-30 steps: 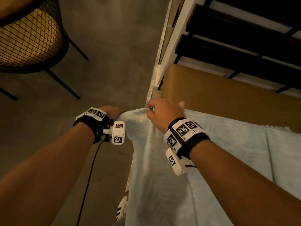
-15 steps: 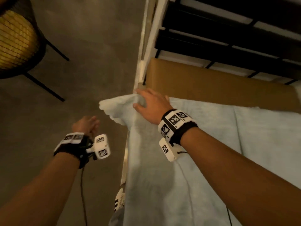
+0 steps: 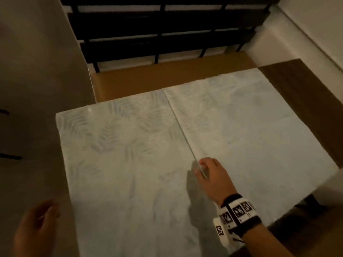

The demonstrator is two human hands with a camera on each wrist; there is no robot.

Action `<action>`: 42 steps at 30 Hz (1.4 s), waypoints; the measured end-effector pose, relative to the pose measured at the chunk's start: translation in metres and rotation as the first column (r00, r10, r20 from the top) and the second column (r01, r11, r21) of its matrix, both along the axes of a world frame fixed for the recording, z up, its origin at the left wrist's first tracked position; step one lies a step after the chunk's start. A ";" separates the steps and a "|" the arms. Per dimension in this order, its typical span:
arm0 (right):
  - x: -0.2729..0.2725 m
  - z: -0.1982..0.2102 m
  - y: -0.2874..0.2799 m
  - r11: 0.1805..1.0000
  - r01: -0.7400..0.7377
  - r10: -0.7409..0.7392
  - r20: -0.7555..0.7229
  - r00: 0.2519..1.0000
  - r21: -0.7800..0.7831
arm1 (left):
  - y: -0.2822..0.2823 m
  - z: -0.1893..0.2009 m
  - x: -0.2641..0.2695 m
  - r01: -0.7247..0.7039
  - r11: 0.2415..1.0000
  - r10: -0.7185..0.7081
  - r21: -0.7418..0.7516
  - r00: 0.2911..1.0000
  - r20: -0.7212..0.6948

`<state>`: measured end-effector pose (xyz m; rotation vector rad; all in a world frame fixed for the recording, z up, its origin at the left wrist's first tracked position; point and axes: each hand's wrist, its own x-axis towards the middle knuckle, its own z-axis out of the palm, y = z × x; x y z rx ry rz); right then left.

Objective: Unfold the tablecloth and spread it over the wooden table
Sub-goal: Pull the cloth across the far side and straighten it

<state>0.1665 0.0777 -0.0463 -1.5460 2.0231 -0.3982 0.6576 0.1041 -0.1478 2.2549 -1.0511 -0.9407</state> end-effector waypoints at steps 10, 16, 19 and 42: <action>-0.065 -0.007 0.073 0.981 -0.081 0.090 -0.047 0.995 0.175 | -0.060 0.132 -0.312 0.337 0.937 -0.328 -0.093 0.939 0.098; -0.065 -0.011 0.077 0.946 -0.256 0.282 -0.116 0.952 0.197 | -0.137 0.123 -0.420 0.417 0.903 -0.428 0.104 0.891 0.150; -0.071 -0.009 0.071 0.941 -0.279 0.287 -0.014 0.958 0.193 | -0.174 0.108 -0.444 0.391 0.888 -0.447 0.241 0.856 0.259; -0.276 0.021 -0.030 0.861 -0.414 0.195 0.560 0.806 0.297 | -0.307 0.141 -0.545 0.067 0.953 -0.174 0.295 0.919 0.353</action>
